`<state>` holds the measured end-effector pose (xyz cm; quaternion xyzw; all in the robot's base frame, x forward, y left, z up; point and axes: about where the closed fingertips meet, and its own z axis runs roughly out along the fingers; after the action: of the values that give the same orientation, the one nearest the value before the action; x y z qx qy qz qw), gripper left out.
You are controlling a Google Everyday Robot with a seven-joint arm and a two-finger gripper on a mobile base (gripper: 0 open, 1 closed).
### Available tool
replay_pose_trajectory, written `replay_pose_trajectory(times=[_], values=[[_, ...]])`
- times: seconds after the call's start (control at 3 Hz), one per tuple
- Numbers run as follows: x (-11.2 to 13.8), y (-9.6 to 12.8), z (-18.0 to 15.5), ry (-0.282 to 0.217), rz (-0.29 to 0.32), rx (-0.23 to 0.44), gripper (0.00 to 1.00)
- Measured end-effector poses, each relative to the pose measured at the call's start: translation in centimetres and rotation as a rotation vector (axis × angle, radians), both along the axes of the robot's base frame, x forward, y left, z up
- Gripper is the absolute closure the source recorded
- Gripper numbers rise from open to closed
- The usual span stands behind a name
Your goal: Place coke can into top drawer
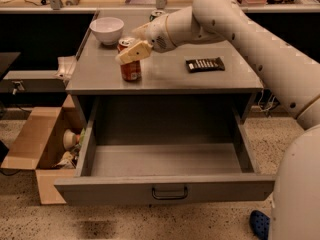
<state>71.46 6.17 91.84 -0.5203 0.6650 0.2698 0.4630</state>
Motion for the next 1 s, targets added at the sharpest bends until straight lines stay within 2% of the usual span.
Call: replay_pose_trajectory(times=[0.33, 0.67, 1.0], values=[[-0.4, 0.6, -1.6, 0.034, 0.015, -0.005, 0.47], [-2.2, -0.6, -1.7, 0.028, 0.014, 0.003, 0.7], [-7.6, -4.6, 1.5, -0.053, -0.03, 0.018, 0.99]])
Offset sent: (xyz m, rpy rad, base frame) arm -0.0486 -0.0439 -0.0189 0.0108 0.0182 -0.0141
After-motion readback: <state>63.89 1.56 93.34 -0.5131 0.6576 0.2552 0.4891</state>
